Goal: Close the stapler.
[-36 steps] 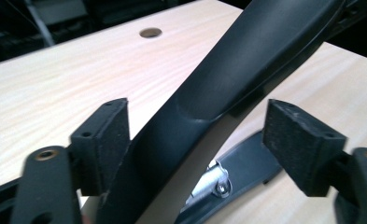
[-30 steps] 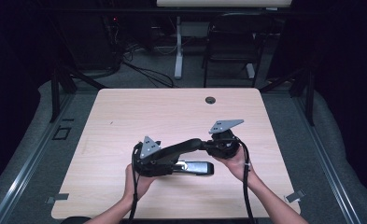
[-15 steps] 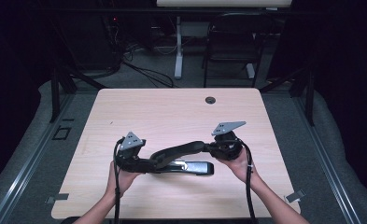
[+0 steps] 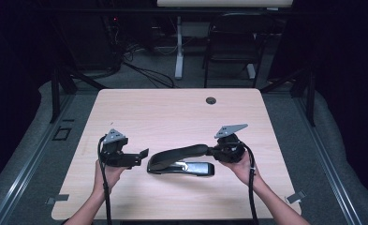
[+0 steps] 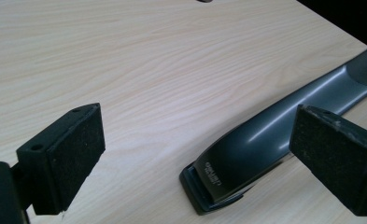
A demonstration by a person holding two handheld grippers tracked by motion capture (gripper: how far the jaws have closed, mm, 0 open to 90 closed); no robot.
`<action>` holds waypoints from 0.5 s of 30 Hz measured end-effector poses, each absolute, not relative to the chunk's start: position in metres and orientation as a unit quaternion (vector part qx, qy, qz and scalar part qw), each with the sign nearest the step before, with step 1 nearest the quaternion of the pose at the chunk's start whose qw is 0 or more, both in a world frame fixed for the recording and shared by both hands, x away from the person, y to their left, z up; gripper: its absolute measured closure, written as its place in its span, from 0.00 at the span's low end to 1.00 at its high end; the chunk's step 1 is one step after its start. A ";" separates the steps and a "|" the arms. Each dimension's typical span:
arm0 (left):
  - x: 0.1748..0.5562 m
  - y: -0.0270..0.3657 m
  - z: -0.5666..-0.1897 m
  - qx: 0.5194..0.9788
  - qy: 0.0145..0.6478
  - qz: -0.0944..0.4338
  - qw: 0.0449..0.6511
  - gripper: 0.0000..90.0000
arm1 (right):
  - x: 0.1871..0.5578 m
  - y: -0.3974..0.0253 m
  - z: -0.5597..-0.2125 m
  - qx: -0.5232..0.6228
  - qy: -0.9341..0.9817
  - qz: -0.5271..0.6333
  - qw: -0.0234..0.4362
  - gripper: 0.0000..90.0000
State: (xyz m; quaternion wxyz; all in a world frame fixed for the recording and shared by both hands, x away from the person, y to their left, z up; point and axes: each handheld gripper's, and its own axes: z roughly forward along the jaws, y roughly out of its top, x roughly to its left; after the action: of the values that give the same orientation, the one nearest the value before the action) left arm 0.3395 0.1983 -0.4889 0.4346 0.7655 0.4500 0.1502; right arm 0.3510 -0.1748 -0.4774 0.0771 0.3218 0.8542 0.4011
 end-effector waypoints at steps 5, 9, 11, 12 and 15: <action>0.345 0.202 -0.493 0.765 0.464 0.146 0.423 0.02 | 0.353 -0.177 -0.484 0.330 0.858 0.388 0.067 1.00; 0.348 0.205 -0.494 0.762 0.469 0.147 0.422 0.01 | 0.354 -0.179 -0.488 0.334 0.861 0.379 0.063 1.00; 0.348 0.206 -0.494 0.762 0.471 0.146 0.420 0.01 | 0.354 -0.180 -0.489 0.335 0.862 0.374 0.062 1.00; 0.349 0.206 -0.494 0.761 0.471 0.147 0.420 0.01 | 0.354 -0.180 -0.491 0.338 0.862 0.374 0.060 1.00; 0.350 0.207 -0.495 0.762 0.472 0.146 0.418 0.00 | 0.355 -0.182 -0.494 0.340 0.865 0.364 0.060 1.00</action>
State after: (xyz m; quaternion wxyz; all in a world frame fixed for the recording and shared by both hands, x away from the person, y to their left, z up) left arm 0.3499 0.2070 -0.4951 0.4183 0.7619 0.4725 0.1461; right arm 0.3549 -0.1815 -0.4944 0.0598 0.3395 0.8651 0.3643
